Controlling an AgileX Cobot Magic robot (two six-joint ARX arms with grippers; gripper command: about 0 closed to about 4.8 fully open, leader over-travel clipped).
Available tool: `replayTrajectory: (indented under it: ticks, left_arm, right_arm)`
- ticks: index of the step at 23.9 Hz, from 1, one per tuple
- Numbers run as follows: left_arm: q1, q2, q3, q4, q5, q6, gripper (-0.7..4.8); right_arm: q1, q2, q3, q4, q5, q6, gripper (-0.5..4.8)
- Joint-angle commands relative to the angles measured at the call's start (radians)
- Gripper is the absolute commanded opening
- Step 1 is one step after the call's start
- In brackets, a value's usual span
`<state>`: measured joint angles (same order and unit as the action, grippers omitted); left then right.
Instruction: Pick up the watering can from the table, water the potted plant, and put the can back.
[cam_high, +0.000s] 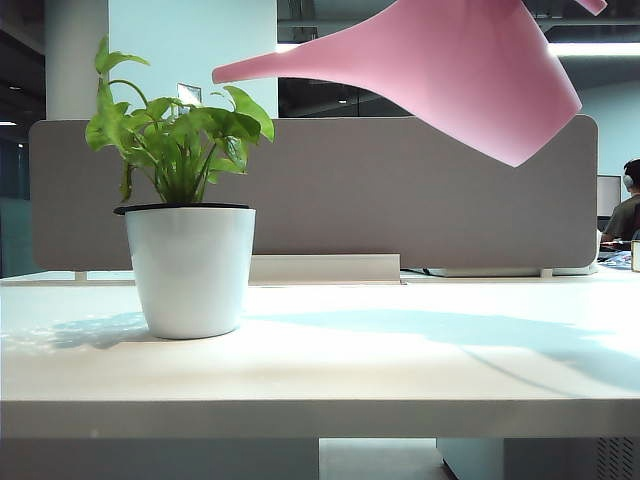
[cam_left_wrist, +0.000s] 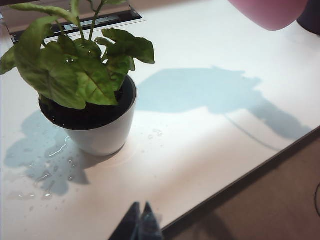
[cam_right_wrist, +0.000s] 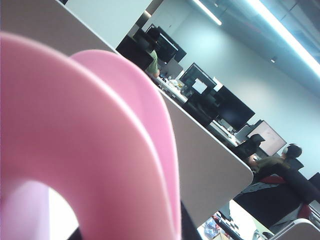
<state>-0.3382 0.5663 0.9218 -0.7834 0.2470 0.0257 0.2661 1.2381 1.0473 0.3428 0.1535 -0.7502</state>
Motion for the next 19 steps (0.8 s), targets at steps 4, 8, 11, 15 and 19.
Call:
replayTrajectory:
  ticks: [4,8,11,15,19]
  left_arm:
    - [0.001,-0.001,0.003,0.007,0.001,0.001,0.03]
    - [0.001,-0.001,0.003,0.006,0.001,0.001,0.03]
    - [0.001,-0.001,0.003,0.007,0.001,0.001,0.03]
    - [0.001,-0.001,0.003,0.006,0.001,0.001,0.03]
    - [0.001,-0.001,0.003,0.007,0.001,0.001,0.03]
  right_arm:
    - [0.003,-0.015,0.016,0.001,-0.03,-0.021,-0.06]
    - [0.003,-0.015,0.016,-0.002,-0.034,-0.043,-0.06]
    - [0.013,-0.015,0.016,-0.001,-0.063,-0.1,-0.06]
    - [0.034,-0.015,0.017,0.008,-0.062,-0.163,-0.06]
    - [0.047,-0.015,0.017,0.015,-0.06,-0.171,-0.06]
